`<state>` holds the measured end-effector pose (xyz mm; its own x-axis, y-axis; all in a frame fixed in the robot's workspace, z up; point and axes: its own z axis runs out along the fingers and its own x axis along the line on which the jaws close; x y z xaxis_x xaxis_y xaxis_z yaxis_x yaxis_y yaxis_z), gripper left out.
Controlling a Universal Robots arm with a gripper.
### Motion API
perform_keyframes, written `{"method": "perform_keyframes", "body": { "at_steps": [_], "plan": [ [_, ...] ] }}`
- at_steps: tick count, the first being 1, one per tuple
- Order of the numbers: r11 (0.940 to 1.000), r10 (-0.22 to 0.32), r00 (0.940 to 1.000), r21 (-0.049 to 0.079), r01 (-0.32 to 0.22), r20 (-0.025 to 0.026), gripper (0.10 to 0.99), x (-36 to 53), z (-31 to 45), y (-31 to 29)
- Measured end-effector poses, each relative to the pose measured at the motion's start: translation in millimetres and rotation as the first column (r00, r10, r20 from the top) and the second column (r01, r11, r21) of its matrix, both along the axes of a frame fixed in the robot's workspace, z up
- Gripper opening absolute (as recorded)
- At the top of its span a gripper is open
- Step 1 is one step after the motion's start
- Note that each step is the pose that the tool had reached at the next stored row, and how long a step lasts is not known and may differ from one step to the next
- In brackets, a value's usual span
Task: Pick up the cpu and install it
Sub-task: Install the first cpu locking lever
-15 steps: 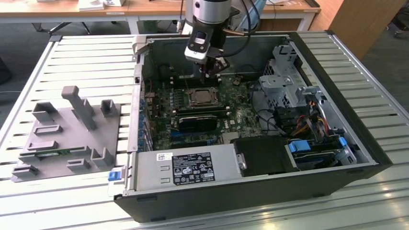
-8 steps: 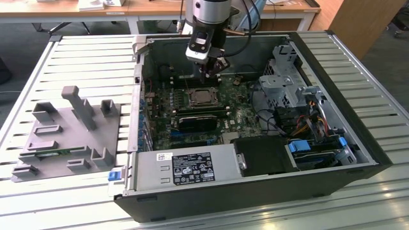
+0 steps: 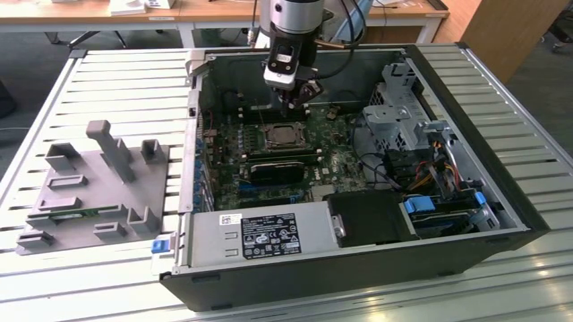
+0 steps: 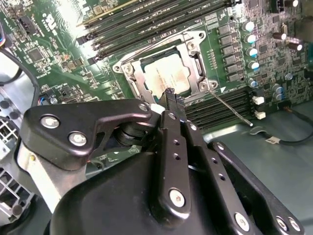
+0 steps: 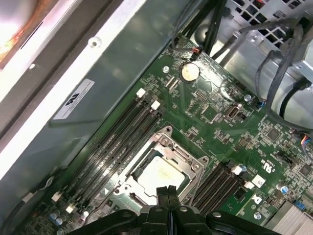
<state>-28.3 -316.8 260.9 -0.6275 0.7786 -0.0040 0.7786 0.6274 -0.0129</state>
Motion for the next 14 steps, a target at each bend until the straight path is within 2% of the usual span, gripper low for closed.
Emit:
{"method": "perform_keyframes", "body": {
  "at_steps": [6,14],
  "plan": [
    [0.9977,0.067,0.9977,0.000,-0.067,0.0000,0.106,0.0,0.0,0.0],
    [0.9923,0.124,0.9923,0.000,-0.124,0.0004,0.106,0.0,0.0,-0.5]
  ]
}}
